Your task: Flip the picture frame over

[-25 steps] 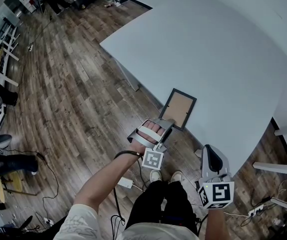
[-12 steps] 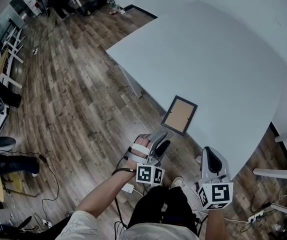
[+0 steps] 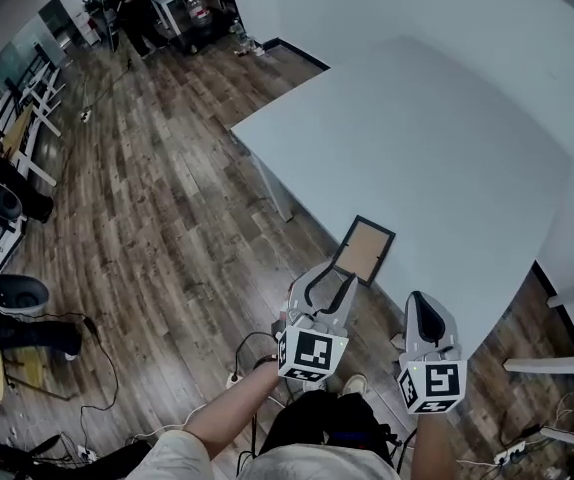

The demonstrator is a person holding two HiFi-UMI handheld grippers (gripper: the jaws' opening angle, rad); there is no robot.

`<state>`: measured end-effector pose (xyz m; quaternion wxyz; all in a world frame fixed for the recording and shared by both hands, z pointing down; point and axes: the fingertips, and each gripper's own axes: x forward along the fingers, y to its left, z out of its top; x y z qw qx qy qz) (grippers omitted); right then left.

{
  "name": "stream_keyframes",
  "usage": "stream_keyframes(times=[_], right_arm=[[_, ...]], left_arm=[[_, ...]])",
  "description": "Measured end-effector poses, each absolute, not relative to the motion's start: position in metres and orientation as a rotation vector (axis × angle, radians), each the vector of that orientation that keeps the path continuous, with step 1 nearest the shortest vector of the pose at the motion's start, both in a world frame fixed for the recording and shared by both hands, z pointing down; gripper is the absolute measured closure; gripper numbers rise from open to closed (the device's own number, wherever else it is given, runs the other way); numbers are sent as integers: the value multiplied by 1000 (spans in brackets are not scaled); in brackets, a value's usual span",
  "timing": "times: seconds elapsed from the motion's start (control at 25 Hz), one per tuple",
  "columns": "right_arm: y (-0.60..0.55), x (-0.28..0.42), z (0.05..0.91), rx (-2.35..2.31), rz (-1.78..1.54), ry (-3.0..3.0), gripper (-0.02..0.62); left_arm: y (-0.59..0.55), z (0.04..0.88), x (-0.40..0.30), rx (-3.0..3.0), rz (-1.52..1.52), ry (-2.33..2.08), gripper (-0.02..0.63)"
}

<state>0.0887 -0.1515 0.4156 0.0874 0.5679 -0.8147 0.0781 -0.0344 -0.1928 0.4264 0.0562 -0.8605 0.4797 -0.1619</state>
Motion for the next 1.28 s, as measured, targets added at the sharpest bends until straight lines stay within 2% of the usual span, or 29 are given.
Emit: stream_keyframes(times=[0.08, 0.36, 0.8, 1.28], right_arm=[[-155, 88, 404, 1698, 207, -2442, 571], [-157, 94, 370, 1722, 136, -2480, 571], [-158, 94, 332, 1738, 58, -2529, 571], [-157, 95, 325, 1743, 38, -2537, 572]], left_arm=[[-197, 411, -38, -2666, -386, 1554, 498], [-187, 368, -32, -2701, -204, 1651, 604], [-171, 334, -31, -2694, -68, 1669, 604], [-170, 323, -36, -2637, -55, 1684, 604]])
